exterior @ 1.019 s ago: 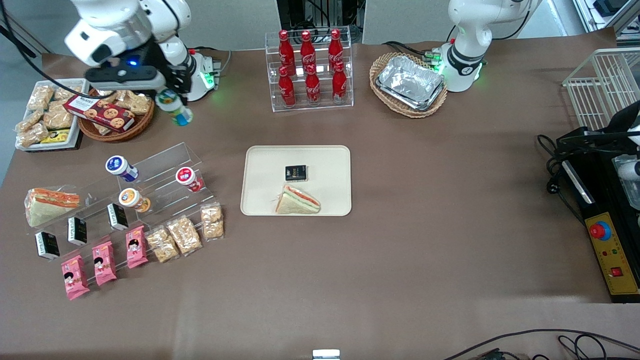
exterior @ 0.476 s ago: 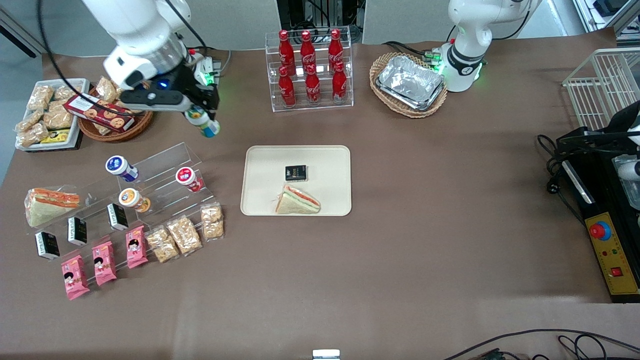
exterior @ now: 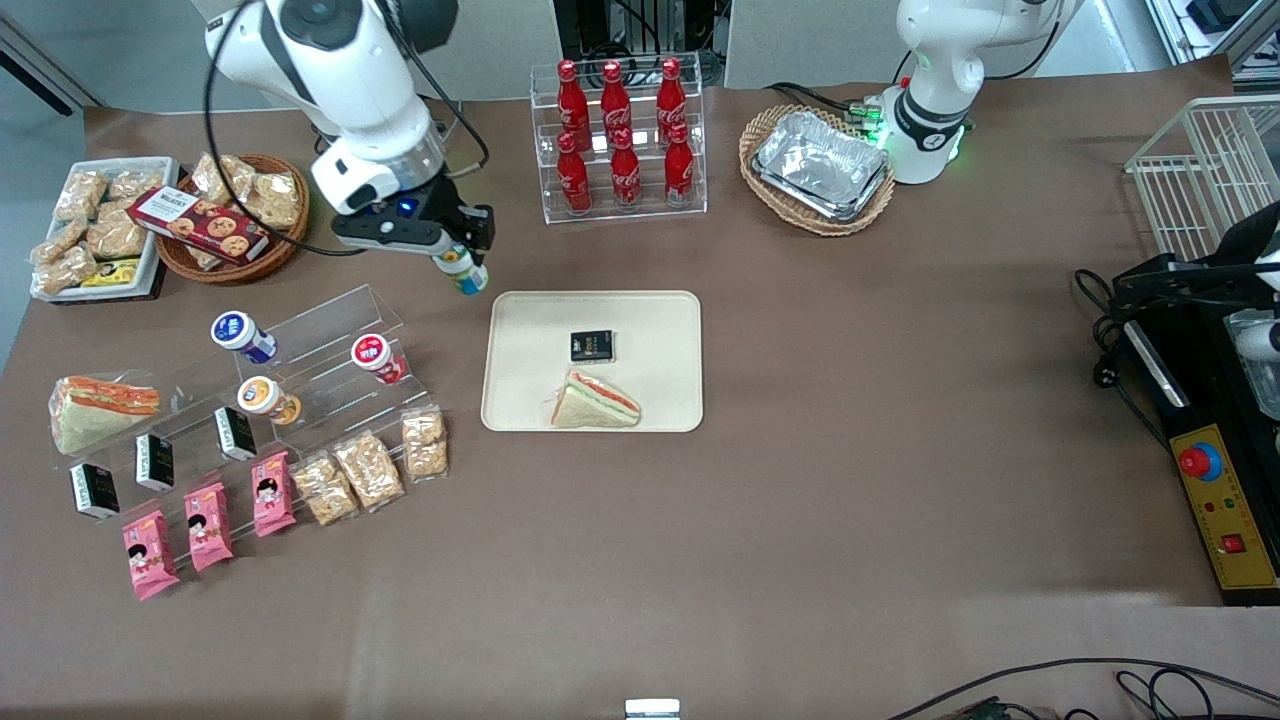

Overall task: Place green gum on tray
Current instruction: 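Carry the green bottle over to the cream tray, then lower the green bottle onto the tray beside the black packet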

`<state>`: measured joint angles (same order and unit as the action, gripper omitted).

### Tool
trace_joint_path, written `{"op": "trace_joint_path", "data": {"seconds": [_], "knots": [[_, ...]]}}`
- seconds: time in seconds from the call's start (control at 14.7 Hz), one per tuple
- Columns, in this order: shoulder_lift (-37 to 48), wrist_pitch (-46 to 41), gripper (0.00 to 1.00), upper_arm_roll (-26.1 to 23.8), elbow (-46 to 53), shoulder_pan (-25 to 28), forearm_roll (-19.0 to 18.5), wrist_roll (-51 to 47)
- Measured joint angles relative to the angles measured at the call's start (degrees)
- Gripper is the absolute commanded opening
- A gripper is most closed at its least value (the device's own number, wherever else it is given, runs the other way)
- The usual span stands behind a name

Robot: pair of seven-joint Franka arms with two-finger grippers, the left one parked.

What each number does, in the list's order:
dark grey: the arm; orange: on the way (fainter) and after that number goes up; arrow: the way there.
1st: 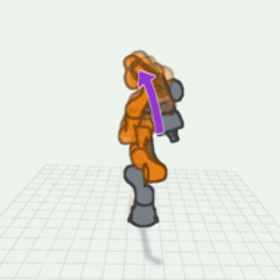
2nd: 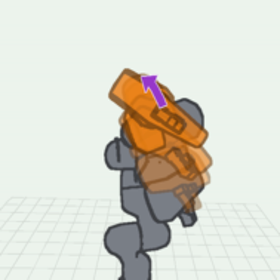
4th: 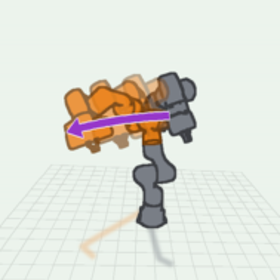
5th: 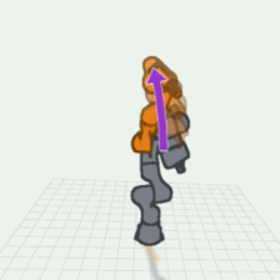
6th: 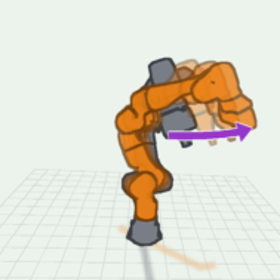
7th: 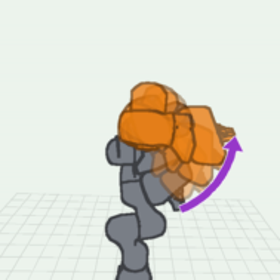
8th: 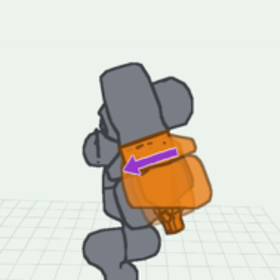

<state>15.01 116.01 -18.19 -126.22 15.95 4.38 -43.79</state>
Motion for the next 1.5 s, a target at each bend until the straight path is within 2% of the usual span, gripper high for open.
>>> {"op": "trace_joint_path", "data": {"seconds": [0.61,1.02,1.5], "knots": [[-1.7,22.5,0.36,-0.7,-16.5,3.3,1.3,-5.1],[-8.7,33.4,0.36,-0.7,-19.7,3.4,1.3,-6.4],[-16.6,39.9,0.36,-0.7,-21.0,4.1,1.3,-7.5]]}}
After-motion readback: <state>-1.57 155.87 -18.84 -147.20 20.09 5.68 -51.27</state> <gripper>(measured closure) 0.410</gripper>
